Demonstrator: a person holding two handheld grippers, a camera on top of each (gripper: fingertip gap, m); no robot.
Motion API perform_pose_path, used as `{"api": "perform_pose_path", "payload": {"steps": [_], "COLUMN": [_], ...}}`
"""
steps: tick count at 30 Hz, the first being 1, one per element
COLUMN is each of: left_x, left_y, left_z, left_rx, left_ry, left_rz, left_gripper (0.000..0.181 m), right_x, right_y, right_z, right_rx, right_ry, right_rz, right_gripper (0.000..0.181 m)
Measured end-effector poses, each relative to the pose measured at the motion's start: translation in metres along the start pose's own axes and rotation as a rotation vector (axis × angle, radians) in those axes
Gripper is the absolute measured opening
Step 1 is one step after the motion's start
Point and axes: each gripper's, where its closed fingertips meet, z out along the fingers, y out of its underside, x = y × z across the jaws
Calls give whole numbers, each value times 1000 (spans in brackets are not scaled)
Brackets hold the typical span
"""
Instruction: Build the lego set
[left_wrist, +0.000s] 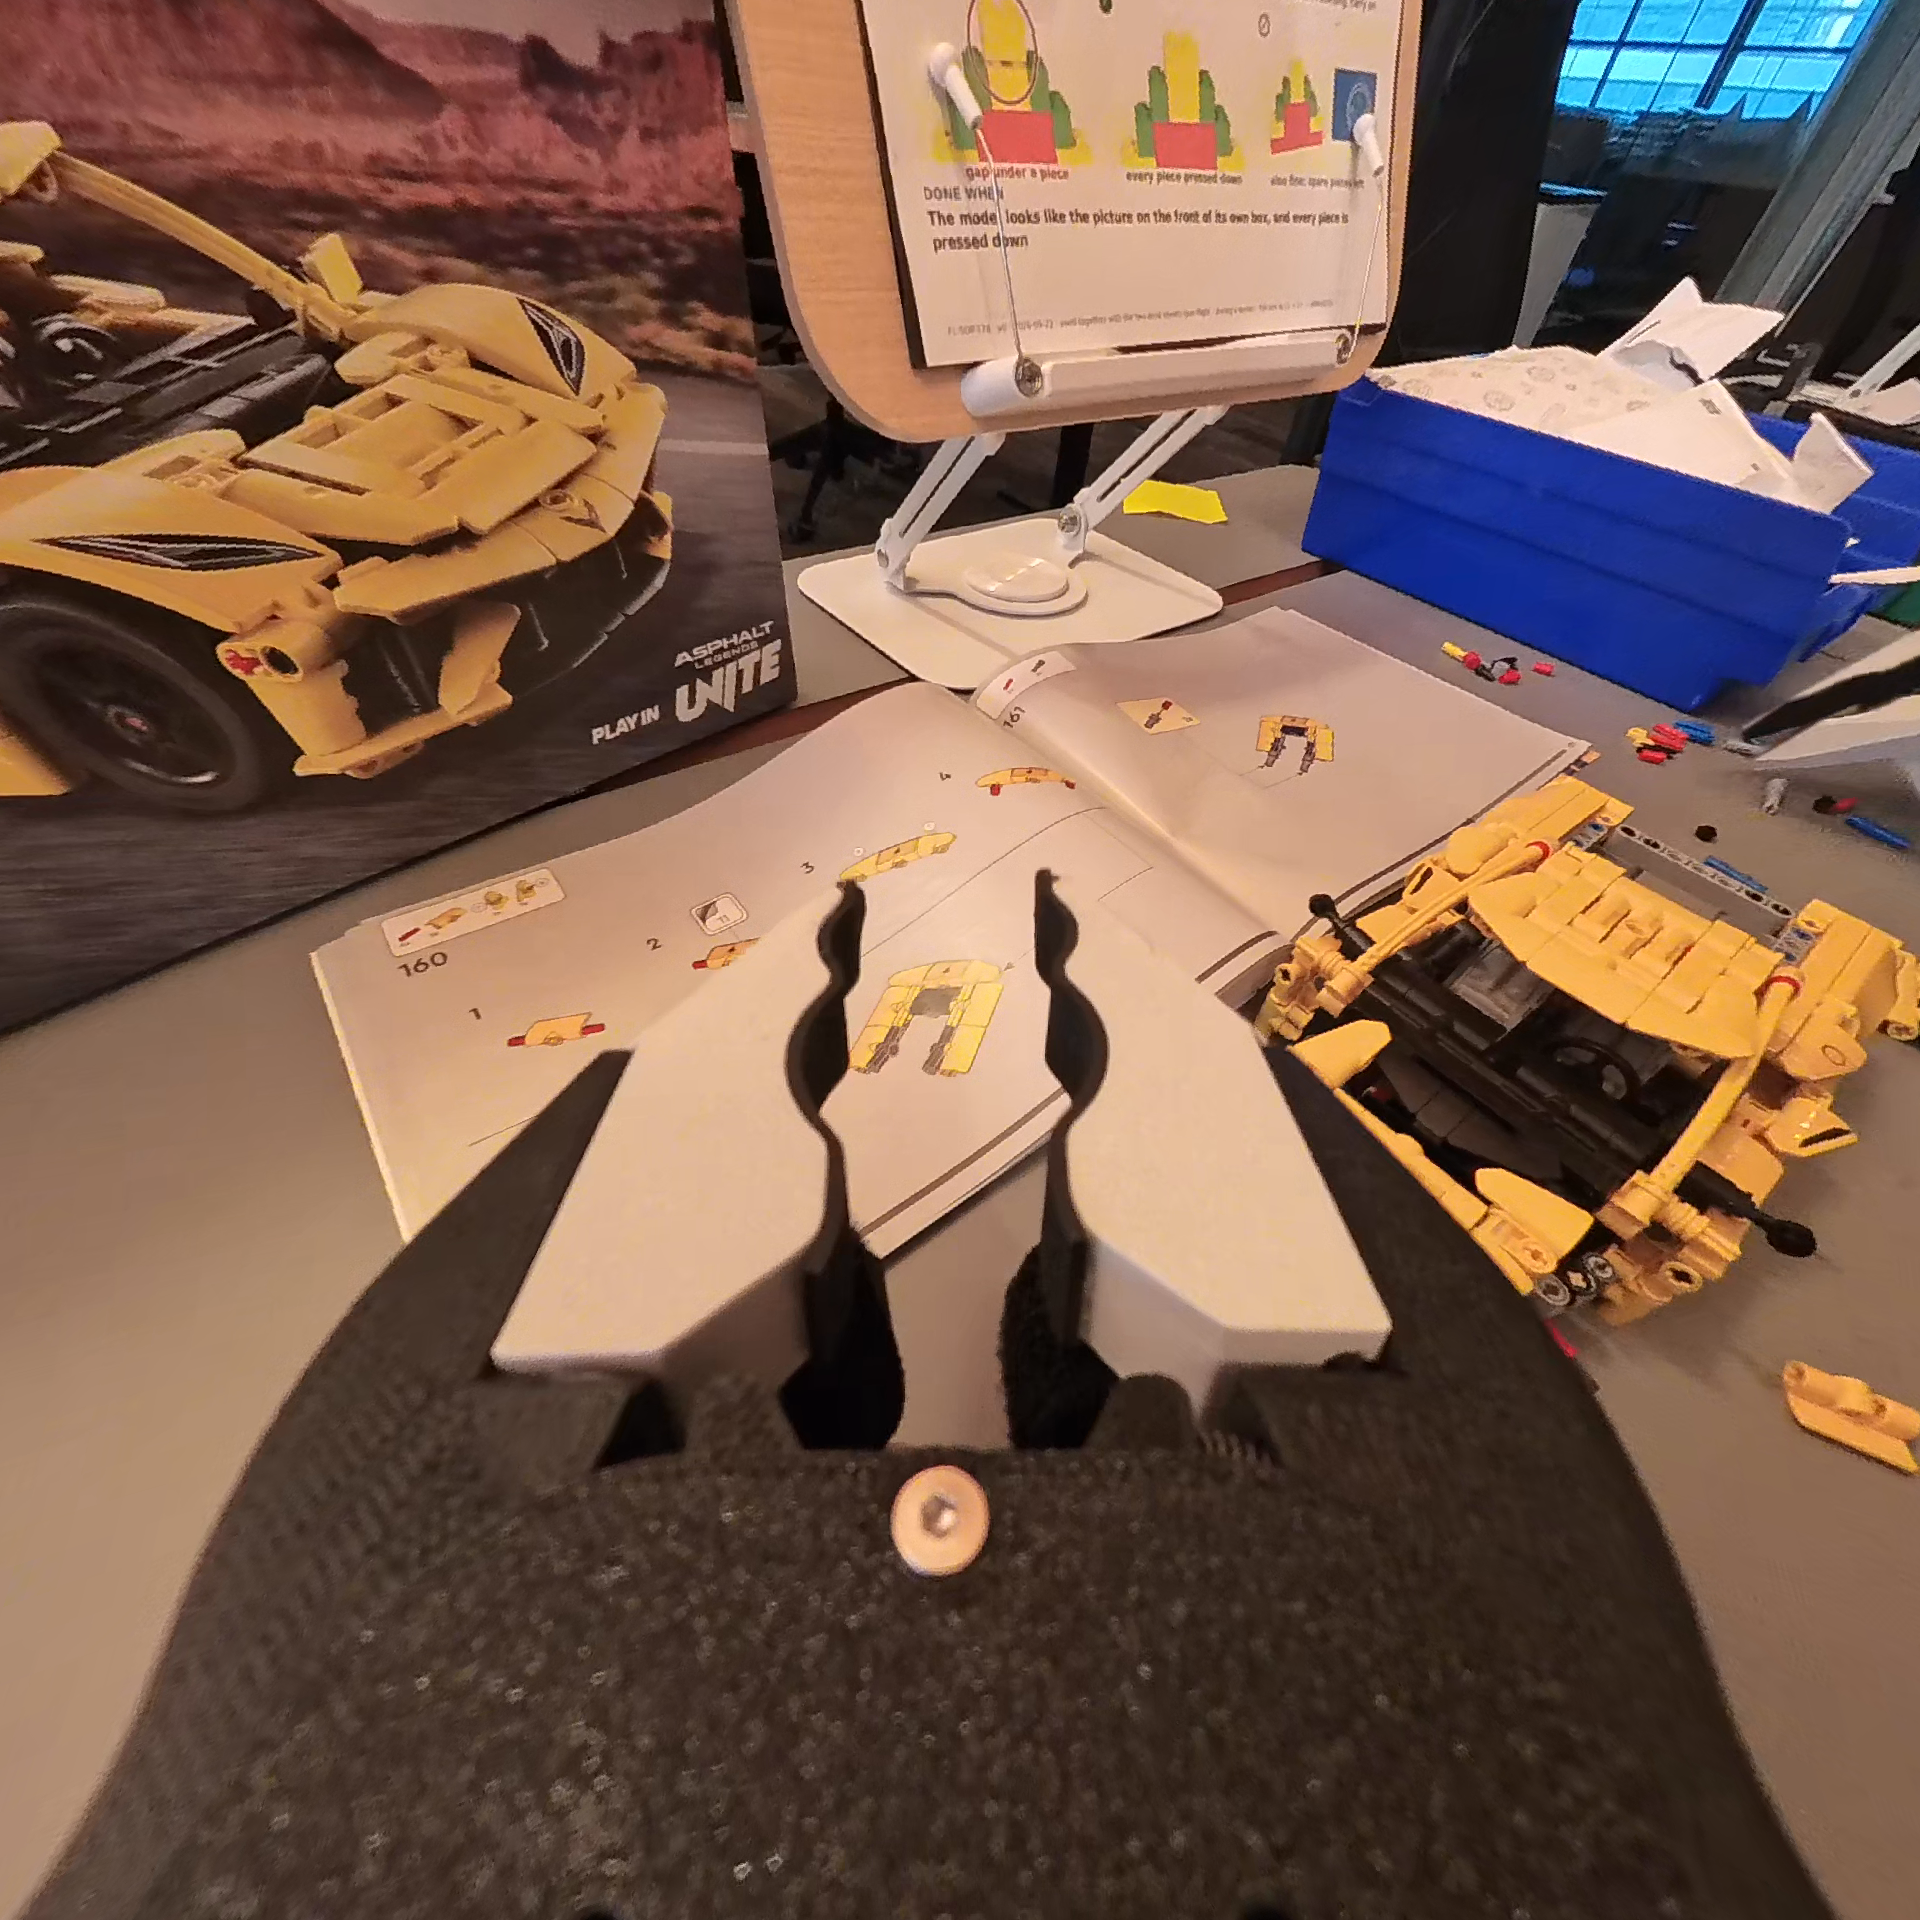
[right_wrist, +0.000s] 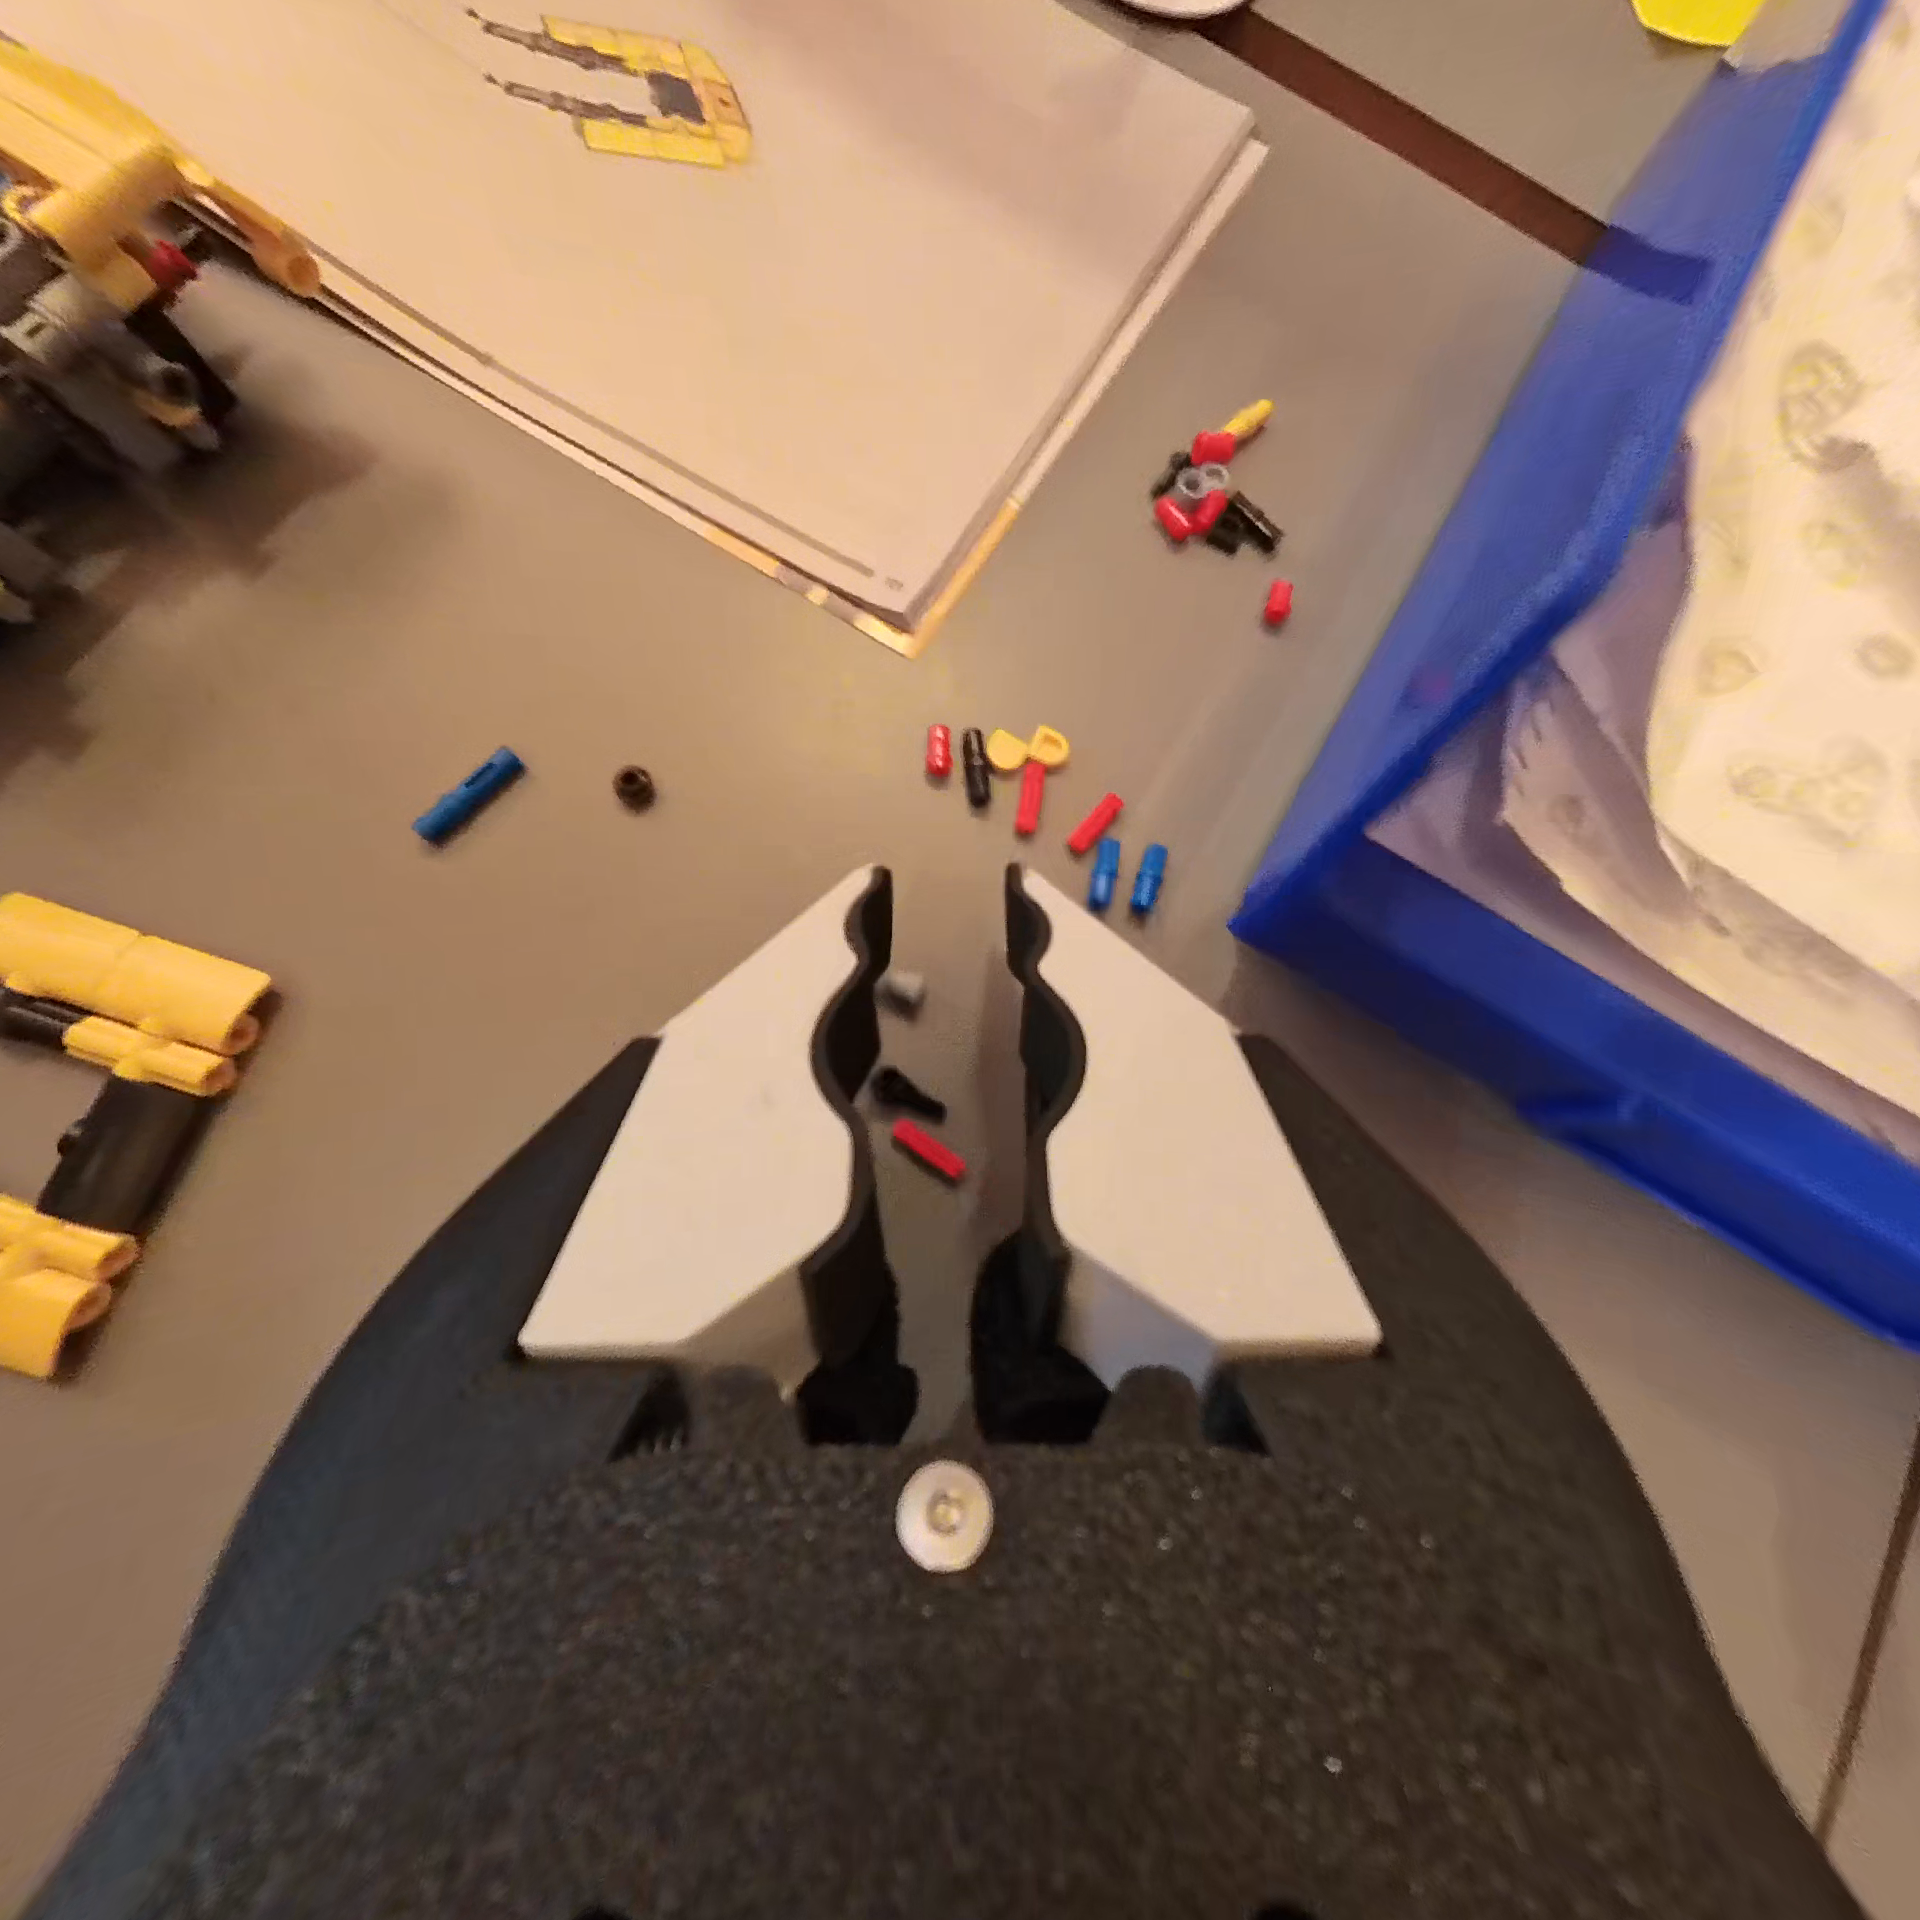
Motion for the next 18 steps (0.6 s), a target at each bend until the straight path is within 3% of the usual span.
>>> {"api": "perform_pose_path", "payload": {"steps": [5, 9, 18], "left_x": [2, 3, 4], "left_y": [2, 3, 3], "left_z": [2, 3, 2], "left_rx": [-8, -16, -17], "left_ry": [9, 6, 4], "left_rz": [4, 19, 29], "left_gripper": [33, 33, 33], "right_x": [16, 1, -5], "right_y": [32, 45, 41], "right_z": [-23, -38, -25], "right_rx": [-31, -18, -9], "right_ry": [19, -51, -65], "right_rz": [55, 40, -30], "right_gripper": [21, 22, 20]}}
